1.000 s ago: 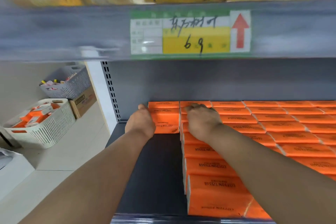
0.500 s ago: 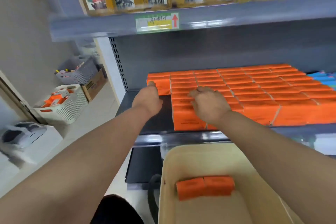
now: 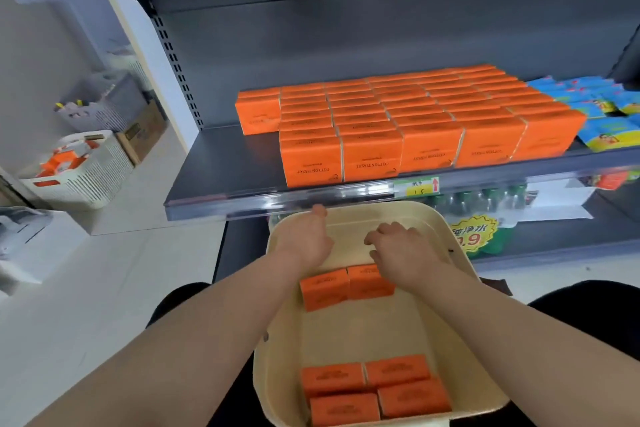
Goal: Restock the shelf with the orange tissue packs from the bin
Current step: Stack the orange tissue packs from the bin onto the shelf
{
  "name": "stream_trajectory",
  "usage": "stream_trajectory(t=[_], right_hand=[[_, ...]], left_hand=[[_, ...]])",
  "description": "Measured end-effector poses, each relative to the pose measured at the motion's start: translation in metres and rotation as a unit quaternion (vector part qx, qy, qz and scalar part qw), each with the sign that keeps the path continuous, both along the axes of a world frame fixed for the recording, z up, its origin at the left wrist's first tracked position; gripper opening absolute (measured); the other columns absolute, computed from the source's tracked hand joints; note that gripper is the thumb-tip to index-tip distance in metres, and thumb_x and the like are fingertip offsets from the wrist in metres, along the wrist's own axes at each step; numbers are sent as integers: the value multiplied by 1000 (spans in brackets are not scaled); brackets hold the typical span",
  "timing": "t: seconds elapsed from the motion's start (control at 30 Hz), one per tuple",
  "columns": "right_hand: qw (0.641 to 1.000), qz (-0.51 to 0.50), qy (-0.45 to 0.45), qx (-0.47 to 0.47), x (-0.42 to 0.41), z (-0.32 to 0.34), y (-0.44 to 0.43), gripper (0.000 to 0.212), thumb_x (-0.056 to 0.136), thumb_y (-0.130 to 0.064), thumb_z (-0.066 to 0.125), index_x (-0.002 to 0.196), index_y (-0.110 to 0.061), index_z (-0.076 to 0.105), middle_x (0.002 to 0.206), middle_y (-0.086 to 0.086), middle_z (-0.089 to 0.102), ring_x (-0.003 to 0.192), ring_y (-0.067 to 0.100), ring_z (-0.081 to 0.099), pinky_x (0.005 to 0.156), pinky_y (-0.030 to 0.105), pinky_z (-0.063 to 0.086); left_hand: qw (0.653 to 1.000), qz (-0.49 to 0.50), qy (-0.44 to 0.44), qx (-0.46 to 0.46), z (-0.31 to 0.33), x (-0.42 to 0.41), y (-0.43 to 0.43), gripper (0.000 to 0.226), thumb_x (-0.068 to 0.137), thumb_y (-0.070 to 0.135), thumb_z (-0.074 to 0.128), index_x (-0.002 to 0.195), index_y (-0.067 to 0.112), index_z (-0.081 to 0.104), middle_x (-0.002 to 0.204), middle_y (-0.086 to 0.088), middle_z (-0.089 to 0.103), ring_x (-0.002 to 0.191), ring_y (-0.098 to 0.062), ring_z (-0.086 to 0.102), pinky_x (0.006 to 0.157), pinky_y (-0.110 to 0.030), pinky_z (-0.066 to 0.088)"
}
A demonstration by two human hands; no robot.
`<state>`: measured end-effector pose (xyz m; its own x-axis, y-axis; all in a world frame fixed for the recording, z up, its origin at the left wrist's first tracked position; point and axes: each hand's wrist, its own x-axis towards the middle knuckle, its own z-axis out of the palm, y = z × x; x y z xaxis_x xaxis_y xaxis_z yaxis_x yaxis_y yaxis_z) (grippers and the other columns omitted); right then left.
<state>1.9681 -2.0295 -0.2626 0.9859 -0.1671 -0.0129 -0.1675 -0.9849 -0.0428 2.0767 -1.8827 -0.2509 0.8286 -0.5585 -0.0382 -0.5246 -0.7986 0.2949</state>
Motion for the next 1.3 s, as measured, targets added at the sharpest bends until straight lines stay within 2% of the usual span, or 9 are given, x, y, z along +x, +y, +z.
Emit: stream_trajectory(t=[0.17, 0.3, 0.43, 0.57, 0.77, 0.93, 1.03, 1.17, 1.3], right_hand=[[998, -30, 54, 12, -18, -36, -10, 34, 91, -18, 44, 124, -21, 53, 119, 4, 53, 112, 27, 51, 87, 35, 44], [996, -45, 80, 21, -16, -60, -23, 37, 88, -18, 51, 125, -22, 51, 122, 4, 51, 114, 26, 50, 90, 33, 42], [993, -67, 93, 39, 3, -83, -39, 49, 84, -12, 51, 132, -24, 45, 131, 0, 48, 122, 23, 45, 97, 34, 39], [989, -77, 120, 26, 15, -108, -40, 47, 85, -10, 50, 130, -23, 43, 130, 1, 46, 124, 23, 42, 97, 35, 38], [991, -71, 116, 19, 29, -140, -33, 49, 90, -18, 51, 136, -27, 36, 130, 1, 45, 124, 23, 41, 95, 36, 38], [987, -72, 142, -7, 27, -153, -30, 34, 95, -14, 37, 125, -25, 48, 125, 5, 42, 120, 24, 39, 92, 37, 35], [984, -90, 154, 15, 23, -156, -31, 32, 93, -12, 38, 121, -21, 49, 125, 5, 44, 119, 24, 42, 92, 35, 38], [976, -110, 171, 73, 19, -153, -32, 33, 91, -9, 43, 122, -19, 47, 126, 4, 51, 118, 25, 50, 90, 33, 44], [971, -112, 200, 63, 2, -148, -31, 34, 91, -9, 42, 123, -19, 45, 128, 4, 49, 121, 25, 48, 91, 35, 45]], left_hand=[[995, -20, 83, 50, -49, -19, -5, 48, 88, 21, 56, 133, 15, 43, 128, -8, 57, 117, -27, 55, 96, -38, 46], [990, -28, 90, 105, -80, -22, -9, 36, 89, 23, 55, 123, 13, 48, 123, -13, 58, 115, -31, 55, 95, -38, 46], [986, -28, 105, 123, -105, -15, -20, 37, 92, 20, 52, 127, 14, 43, 124, -13, 56, 116, -31, 54, 96, -41, 45], [984, -32, 92, 150, -125, -12, -25, 35, 94, 13, 45, 128, 13, 41, 126, -12, 53, 117, -30, 52, 95, -41, 44], [984, -63, 34, 166, -142, 5, -26, 30, 90, 8, 44, 120, 14, 47, 124, -8, 52, 117, -26, 44, 95, -36, 41], [971, -105, -3, 216, -155, 7, -24, 31, 95, 9, 36, 124, 13, 45, 125, -9, 51, 117, -27, 45, 90, -37, 42], [961, -126, -17, 246, -160, 10, -24, 31, 97, 9, 32, 126, 11, 43, 124, -10, 49, 116, -27, 45, 88, -38, 42], [951, -116, -14, 287, -166, 19, -29, 31, 99, 10, 31, 125, 10, 47, 126, -11, 47, 118, -28, 44, 90, -36, 41], [936, -141, 37, 320, -164, -2, -35, 33, 96, 8, 38, 129, 7, 41, 128, -14, 54, 119, -30, 50, 94, -36, 43]])
